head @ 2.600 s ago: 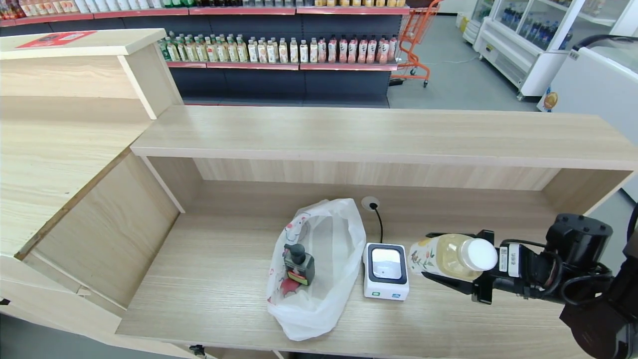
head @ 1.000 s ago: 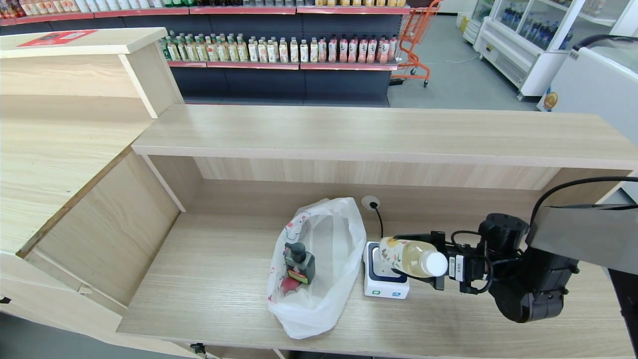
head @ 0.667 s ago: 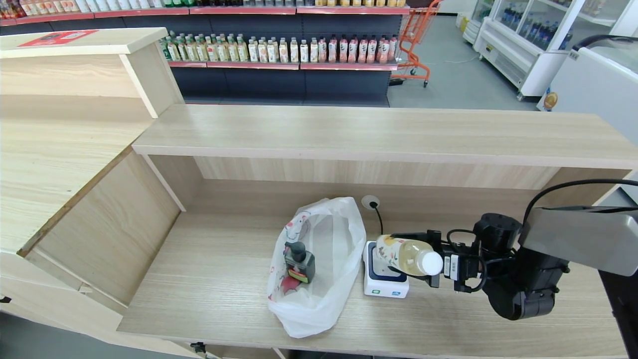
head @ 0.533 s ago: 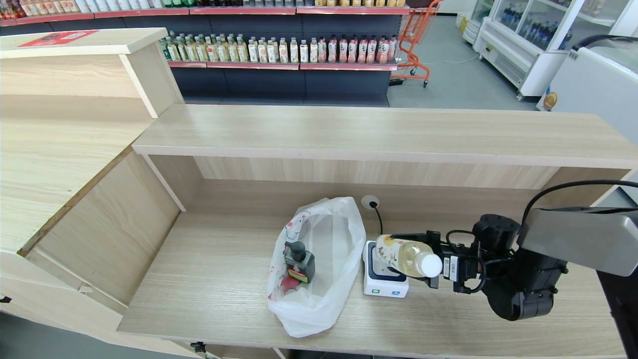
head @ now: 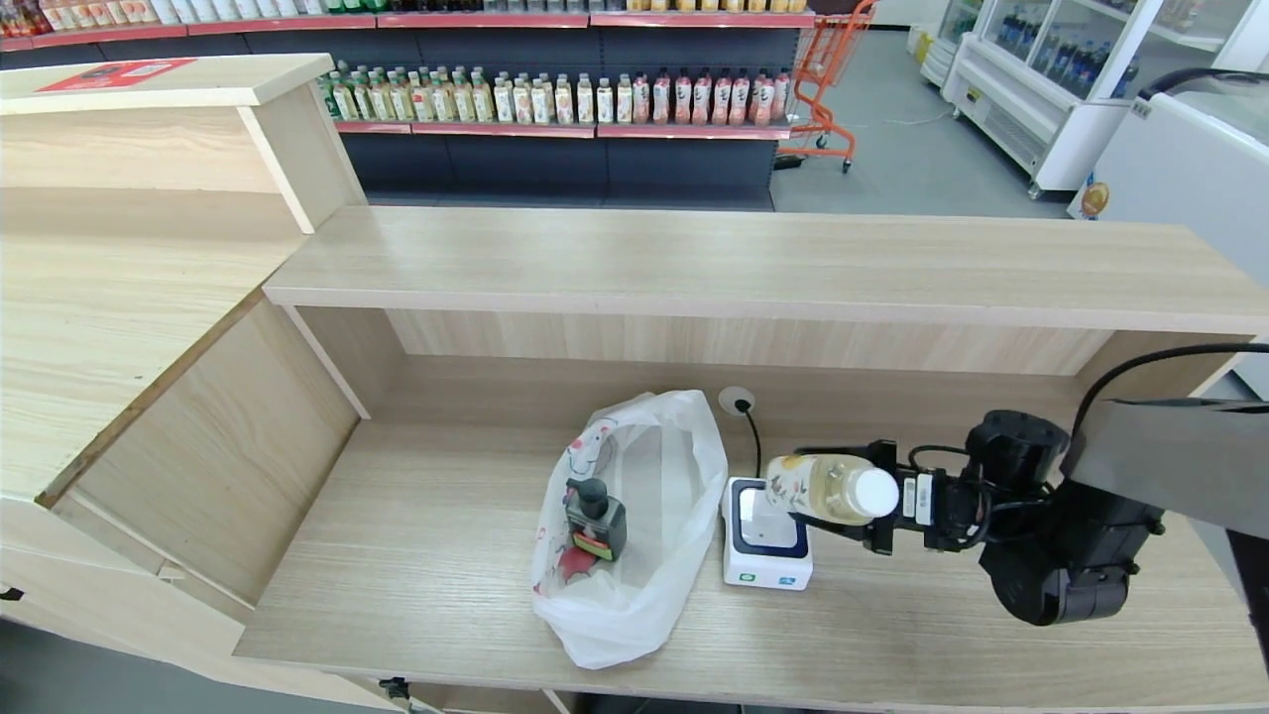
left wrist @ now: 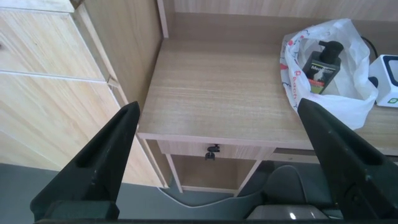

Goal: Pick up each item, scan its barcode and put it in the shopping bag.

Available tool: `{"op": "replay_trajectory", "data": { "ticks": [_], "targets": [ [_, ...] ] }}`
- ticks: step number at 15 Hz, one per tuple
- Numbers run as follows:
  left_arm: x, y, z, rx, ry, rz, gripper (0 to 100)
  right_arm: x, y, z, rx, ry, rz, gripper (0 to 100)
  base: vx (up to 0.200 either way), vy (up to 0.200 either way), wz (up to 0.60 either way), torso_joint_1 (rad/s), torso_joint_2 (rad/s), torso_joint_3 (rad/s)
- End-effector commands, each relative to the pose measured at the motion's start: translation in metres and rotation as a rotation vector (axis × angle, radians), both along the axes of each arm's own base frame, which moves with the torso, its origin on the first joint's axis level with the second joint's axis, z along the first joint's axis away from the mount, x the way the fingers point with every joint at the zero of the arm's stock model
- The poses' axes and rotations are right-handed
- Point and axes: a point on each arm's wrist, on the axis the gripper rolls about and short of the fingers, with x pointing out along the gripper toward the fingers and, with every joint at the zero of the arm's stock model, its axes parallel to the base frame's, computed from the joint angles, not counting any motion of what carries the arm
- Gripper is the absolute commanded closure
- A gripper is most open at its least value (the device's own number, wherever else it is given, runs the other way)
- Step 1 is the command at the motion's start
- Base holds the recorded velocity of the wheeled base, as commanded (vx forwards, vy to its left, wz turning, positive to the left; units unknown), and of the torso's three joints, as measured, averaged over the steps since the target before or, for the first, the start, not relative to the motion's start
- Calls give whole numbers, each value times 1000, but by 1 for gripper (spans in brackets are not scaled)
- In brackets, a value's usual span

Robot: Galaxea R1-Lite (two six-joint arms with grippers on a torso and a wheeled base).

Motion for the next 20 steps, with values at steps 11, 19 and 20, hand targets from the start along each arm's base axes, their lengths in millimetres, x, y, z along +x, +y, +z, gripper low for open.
{"op": "replay_trajectory", "data": {
  "ticks": [11,19,20],
  "targets": [
    [0,0,0,0,1,0,0,-83,-39,128,348,517,-251,100,0,0,0,0,0,0],
    [0,0,0,0,1,1,0,-92,36,108,537,830,-431,100,0,0,0,0,0,0],
    [0,0,0,0,1,0,0,-94,41,105,528,842,-424,100,0,0,0,0,0,0]
  ]
}}
